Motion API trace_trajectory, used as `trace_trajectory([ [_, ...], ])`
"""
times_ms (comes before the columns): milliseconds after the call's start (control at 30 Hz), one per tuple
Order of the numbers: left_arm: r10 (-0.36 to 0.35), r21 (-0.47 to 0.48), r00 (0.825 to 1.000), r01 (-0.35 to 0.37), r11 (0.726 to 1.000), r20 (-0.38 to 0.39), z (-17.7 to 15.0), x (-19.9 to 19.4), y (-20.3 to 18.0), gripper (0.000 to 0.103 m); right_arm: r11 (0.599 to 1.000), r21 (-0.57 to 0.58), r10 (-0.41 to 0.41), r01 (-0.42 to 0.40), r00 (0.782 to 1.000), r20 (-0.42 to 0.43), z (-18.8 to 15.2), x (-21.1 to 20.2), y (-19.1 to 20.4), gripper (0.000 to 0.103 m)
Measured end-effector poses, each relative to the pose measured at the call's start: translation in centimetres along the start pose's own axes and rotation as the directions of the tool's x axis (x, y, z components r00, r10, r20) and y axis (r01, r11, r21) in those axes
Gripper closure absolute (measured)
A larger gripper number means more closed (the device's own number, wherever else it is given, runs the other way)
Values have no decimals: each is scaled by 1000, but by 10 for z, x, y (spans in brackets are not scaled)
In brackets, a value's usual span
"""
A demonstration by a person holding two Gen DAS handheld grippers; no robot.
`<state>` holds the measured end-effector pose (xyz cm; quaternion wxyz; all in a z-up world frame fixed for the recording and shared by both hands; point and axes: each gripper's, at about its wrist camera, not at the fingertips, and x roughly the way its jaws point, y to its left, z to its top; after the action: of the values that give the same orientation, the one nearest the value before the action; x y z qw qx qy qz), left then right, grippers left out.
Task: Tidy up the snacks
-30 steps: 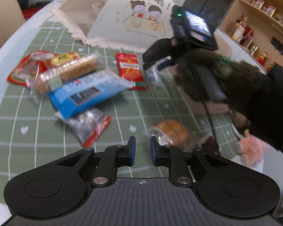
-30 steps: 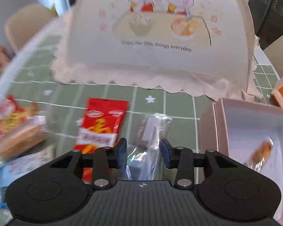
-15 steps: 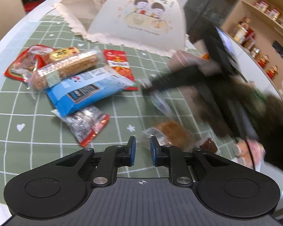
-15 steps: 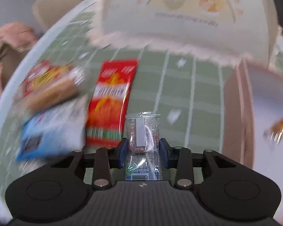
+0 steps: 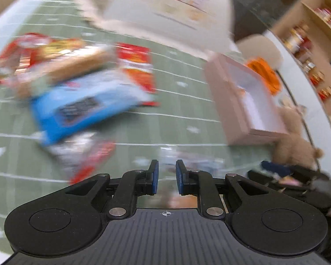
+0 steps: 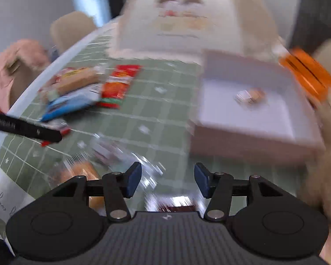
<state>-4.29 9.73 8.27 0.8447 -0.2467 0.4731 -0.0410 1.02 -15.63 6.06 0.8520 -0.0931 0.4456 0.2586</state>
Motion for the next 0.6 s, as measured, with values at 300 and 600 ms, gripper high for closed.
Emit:
trace_trajectory([
  [300,-152,159,951,199,967,-268,-45,56,-81,84,986,145,-81,81,997,-7,-60,1,-30,50],
  [600,175,104,977,-163,981,-124,-38,21,-7,84,997,-51,59,-56,996,73,-34,24,13,44],
])
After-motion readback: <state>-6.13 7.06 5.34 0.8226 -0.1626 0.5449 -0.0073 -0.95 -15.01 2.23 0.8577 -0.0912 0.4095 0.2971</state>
